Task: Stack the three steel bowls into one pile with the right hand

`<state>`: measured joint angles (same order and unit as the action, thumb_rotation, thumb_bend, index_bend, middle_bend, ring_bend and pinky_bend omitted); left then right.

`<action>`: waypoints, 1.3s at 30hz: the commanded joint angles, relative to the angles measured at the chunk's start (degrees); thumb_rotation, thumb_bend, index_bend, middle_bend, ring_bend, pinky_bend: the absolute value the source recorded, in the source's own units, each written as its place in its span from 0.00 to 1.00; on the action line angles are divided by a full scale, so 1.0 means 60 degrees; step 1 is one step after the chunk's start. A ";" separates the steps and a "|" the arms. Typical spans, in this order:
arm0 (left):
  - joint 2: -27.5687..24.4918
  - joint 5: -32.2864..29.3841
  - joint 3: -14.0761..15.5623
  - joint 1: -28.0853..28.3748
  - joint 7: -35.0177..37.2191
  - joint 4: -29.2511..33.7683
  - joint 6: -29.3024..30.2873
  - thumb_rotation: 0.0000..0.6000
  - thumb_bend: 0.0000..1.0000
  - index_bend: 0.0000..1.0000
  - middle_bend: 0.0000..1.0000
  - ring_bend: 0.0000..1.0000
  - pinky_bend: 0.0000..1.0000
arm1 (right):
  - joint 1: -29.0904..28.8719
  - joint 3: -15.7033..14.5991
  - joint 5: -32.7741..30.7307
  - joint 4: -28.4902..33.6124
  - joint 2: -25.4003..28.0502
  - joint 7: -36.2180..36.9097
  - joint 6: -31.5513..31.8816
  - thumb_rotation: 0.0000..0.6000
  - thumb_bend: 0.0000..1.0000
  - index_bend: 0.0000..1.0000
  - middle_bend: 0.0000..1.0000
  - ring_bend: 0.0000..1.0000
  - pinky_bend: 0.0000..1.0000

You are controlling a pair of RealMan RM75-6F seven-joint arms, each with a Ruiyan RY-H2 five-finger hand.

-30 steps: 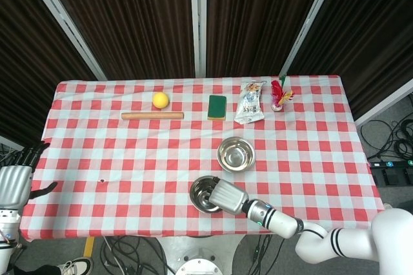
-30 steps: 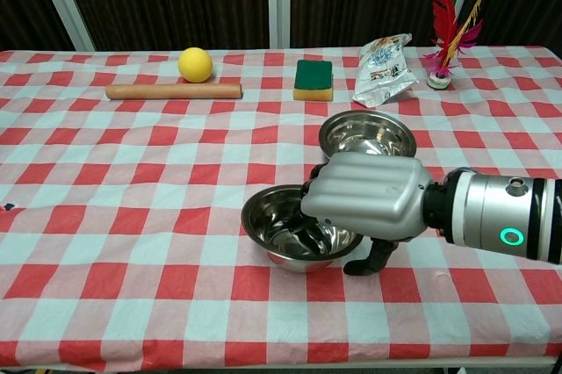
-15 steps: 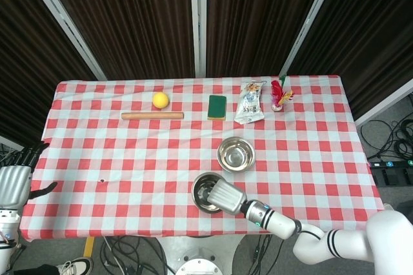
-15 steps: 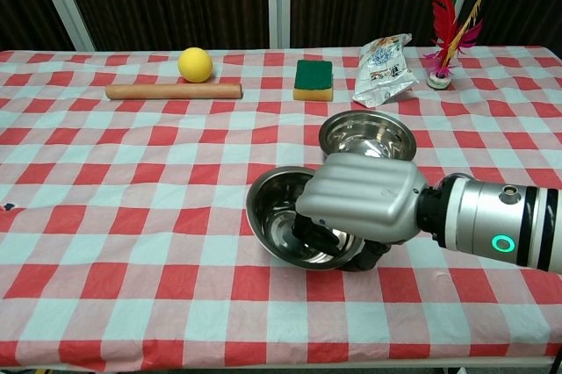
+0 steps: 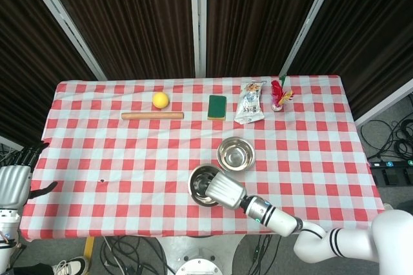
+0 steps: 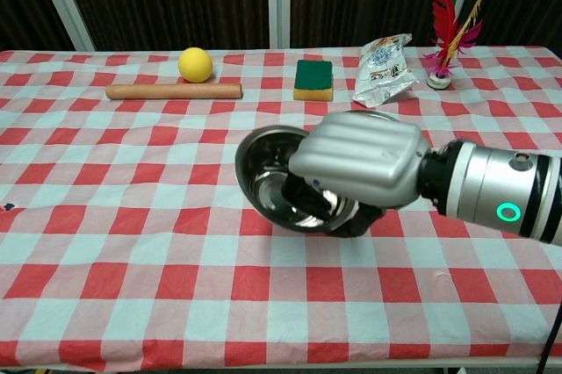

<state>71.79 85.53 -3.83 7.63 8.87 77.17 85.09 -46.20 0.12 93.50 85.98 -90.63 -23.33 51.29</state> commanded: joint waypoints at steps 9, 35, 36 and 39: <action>-0.0007 0.0079 0.0008 0.0085 -0.0020 0.0084 -0.0071 1.00 0.09 0.19 0.23 0.18 0.24 | 0.0472 0.0908 -0.1759 0.0339 0.1270 -0.1523 0.0414 1.00 0.36 0.73 0.60 0.50 0.47; -0.0114 0.0102 0.0014 0.0122 -0.0002 0.0274 -0.0092 1.00 0.09 0.19 0.23 0.18 0.24 | -0.0001 0.0848 -0.3223 0.0347 0.1882 -0.1537 -0.0778 1.00 0.00 0.03 0.12 0.00 0.00; -0.0108 0.0112 0.0017 0.0122 -0.0017 0.0279 -0.0083 1.00 0.09 0.19 0.23 0.18 0.24 | -0.0013 0.0845 -0.3298 0.0380 0.1921 -0.1583 -0.0803 1.00 0.00 0.02 0.11 0.00 0.00; -0.0098 0.0136 0.0026 0.0117 -0.0064 0.0312 -0.0052 1.00 0.09 0.19 0.23 0.18 0.24 | -0.0015 0.0832 -0.3361 0.0638 0.2060 -0.1716 -0.0706 1.00 0.00 0.00 0.10 0.00 0.00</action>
<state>71.19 86.33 -3.69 8.34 8.50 79.04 84.75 -46.30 5.15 73.31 88.92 -78.80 -33.29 46.65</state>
